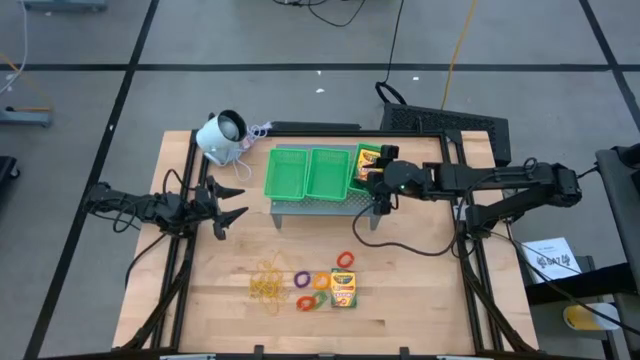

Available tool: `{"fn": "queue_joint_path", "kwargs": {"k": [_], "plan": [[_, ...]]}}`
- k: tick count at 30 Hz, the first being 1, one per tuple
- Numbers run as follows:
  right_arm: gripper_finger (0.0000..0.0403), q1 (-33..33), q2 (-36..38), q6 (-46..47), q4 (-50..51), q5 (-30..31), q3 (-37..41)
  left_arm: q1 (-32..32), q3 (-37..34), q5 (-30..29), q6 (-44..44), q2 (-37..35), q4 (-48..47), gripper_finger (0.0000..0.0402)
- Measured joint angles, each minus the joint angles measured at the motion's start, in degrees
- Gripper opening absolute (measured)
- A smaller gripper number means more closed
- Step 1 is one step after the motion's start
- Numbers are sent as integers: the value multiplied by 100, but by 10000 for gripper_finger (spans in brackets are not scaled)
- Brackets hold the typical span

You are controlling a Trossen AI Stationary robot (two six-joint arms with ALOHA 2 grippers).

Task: Pick & Place Office Desk Supplies
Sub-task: Stack the right yellow crayon box on the yellow crayon box in the right green basket

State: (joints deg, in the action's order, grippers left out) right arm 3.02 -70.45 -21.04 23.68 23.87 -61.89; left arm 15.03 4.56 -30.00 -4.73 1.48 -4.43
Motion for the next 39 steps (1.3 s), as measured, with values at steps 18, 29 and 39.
{"fn": "queue_joint_path", "kwargs": {"k": [18,29,39], "plan": [[208,-1221,463,1444,-1118,-1474,0,0,0,0,0,2,0,271],[208,-2554,-569,2242,-1702,-1785,-7,-2,2,0,0,0,0,271],[208,-2818,-2141,3590,-1761,-1492,-4,-2,0,-2,0,0,0,271]]}}
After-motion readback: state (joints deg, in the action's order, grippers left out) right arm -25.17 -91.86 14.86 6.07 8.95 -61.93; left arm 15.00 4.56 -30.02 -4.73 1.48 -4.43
